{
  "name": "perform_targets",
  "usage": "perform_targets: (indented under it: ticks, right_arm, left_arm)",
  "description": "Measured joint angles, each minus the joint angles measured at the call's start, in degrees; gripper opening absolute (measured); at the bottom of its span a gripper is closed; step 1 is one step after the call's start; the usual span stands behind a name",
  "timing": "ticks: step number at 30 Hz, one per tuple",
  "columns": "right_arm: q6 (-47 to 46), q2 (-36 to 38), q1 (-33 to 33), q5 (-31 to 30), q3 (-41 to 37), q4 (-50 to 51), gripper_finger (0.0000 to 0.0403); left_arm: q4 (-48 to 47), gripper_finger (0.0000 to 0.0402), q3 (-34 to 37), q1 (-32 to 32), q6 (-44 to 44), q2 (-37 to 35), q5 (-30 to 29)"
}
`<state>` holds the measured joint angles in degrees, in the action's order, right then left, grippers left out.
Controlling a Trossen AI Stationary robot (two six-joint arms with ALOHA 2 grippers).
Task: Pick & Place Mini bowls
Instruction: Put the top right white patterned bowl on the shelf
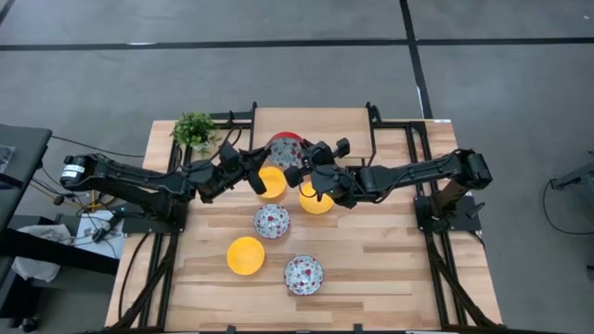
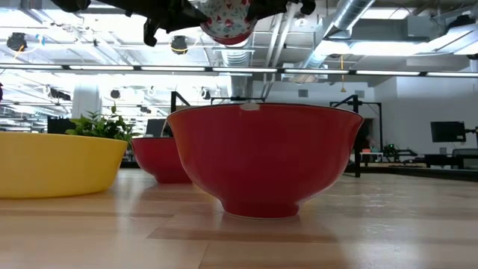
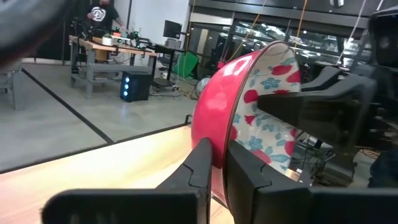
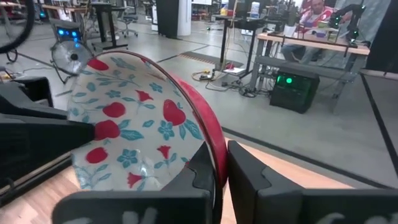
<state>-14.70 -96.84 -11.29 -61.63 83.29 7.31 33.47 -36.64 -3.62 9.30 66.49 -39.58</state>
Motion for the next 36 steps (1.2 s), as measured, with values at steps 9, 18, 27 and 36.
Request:
perform_targets:
  ticks: [9,18,27,36]
  right_arm:
    - [-0.42,0.09,-0.02,0.78,0.09,-0.09,0.0017]
    - [-0.47,0.09,-0.02,1.5,0.13,-0.56,0.0035]
    - [-0.27,0.09,-0.18,2.77,0.22,-0.89,0.0067]
    - [-0.23,0.74,-0.46,5.16,0.33,-0.69,0.0124]
  left_arm:
    - [0.11,0.0014,0.0,0.83,1.41,0.04,1.0]
    - [0.38,0.001,0.0,1.53,0.15,0.1,0.2]
    - [0.17,0.0004,0.02,2.23,0.02,0.12,-0.11]
    - [0.26,0.0004,0.07,2.23,-1.44,-0.05,-0.48]
